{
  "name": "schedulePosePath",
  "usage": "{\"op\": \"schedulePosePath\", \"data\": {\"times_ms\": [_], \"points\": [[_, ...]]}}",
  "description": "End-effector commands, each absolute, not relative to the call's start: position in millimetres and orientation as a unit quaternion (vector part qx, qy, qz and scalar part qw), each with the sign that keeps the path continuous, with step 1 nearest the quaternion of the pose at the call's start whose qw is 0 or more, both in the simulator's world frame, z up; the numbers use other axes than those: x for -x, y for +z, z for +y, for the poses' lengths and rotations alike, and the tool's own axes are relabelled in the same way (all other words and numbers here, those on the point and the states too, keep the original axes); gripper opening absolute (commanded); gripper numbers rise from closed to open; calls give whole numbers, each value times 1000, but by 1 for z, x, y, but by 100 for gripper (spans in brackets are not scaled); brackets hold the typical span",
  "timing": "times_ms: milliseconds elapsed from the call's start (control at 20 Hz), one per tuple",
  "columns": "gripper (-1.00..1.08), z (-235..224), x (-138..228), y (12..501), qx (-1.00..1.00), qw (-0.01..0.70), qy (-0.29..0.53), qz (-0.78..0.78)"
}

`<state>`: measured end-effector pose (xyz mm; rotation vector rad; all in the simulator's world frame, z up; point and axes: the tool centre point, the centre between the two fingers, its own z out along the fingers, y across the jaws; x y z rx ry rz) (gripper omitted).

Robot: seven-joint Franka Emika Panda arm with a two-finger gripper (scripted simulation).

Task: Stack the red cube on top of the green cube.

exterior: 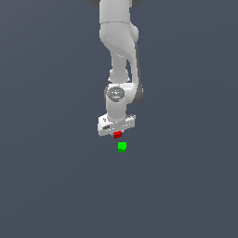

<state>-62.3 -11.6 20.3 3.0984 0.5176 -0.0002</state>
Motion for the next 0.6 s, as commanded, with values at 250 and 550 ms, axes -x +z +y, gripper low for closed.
{"op": "schedulePosePath", "data": {"times_ms": [250,550], "points": [[-100,-12,62,23,-986,0,0,165],[-100,-12,63,42,-986,0,0,165]]}}
